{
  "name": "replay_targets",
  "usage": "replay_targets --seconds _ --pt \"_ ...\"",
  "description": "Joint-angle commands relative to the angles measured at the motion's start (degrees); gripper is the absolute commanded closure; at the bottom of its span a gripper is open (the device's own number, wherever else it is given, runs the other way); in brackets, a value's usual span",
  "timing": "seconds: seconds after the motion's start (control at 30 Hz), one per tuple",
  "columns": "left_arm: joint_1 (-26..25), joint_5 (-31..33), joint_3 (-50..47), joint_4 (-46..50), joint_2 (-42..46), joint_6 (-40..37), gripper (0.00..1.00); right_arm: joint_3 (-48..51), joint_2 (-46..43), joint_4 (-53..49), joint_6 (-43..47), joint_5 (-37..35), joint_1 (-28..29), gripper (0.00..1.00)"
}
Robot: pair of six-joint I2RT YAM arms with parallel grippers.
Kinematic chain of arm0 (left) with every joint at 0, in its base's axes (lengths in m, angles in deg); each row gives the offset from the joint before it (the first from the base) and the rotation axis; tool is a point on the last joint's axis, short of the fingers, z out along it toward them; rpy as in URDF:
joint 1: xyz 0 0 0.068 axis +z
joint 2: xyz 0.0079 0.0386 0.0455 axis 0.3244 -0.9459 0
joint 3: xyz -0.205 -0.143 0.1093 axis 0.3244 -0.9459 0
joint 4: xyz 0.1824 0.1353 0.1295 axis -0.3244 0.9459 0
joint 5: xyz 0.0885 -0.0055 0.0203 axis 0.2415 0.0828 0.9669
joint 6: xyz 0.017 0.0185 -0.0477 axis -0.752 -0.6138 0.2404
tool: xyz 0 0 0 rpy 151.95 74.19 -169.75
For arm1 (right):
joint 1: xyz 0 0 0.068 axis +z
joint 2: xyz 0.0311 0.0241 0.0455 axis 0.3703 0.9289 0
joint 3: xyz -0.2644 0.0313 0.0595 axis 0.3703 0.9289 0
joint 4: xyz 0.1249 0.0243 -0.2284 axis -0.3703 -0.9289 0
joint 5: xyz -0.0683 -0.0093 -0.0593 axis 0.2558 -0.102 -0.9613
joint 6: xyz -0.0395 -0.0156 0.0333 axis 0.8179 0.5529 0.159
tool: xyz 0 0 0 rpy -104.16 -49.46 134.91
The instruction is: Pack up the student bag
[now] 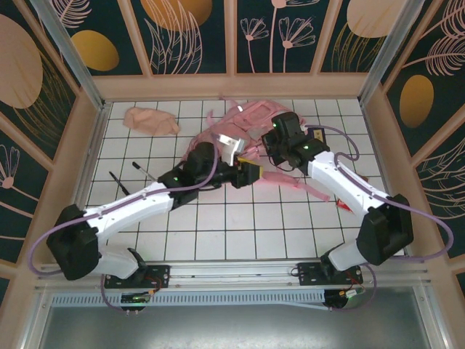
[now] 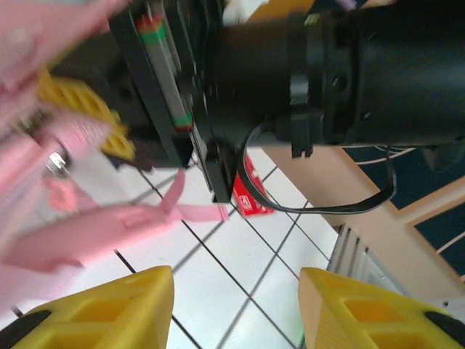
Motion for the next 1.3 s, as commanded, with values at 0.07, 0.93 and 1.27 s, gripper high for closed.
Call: replay_targets --seconds 0.07,0.93,1.27 --pt "-1.2 11.0 2.9 3.5 -2.0 14.7 0.5 -2.6 2.0 2.9 -3.7 2.7 0.0 1.0" --pt "-0.2 26.3 14.6 21.6 -12.6 18.0 0.52 0.4 -1.2 9.3 -5.4 14.2 0.5 1.0" --pt "-0.2 35.4 15.7 21.5 -14.6 15.5 0.79 0.6 -3.6 8.5 -6.8 11.7 4.1 1.0"
